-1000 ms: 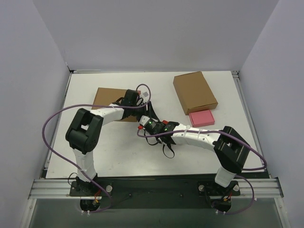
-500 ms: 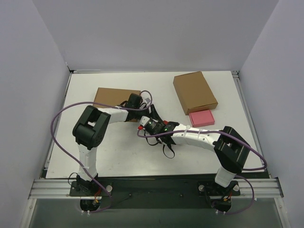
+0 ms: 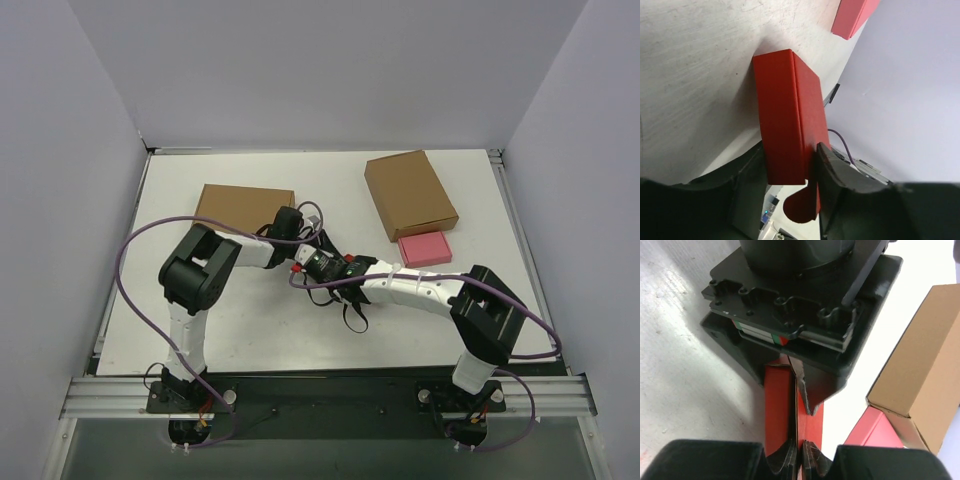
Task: Fold the paper box
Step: Close the paper box at the center of the board.
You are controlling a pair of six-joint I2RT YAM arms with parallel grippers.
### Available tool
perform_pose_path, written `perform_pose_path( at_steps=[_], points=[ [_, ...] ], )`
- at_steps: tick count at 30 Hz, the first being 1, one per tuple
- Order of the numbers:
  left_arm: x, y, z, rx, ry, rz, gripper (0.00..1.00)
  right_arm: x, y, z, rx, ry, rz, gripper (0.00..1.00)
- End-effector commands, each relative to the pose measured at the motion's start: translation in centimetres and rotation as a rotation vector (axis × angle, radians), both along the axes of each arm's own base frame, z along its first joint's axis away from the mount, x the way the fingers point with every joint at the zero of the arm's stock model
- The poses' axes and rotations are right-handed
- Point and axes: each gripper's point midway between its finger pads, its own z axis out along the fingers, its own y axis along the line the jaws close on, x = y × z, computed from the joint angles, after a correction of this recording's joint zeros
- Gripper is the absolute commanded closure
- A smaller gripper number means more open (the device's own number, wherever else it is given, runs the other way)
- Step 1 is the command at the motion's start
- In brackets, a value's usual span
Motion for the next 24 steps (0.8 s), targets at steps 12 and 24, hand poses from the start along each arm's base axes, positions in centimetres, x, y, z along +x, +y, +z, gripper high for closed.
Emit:
perform_pose_path(
  at_steps=[12, 24],
  points=[
    [0.6, -0.7, 2.5, -0.104, 0.012, 0.05, 0.69, -1.4, 0.4, 0.8, 0.102, 0.044, -0.03, 0.41],
    [-0.5, -0.1, 3.0, -0.109, 0.047, 0.062, 0.69, 0.2, -2.3, -1.7, -0.034, 0.009, -0.137, 0.41]
  ],
)
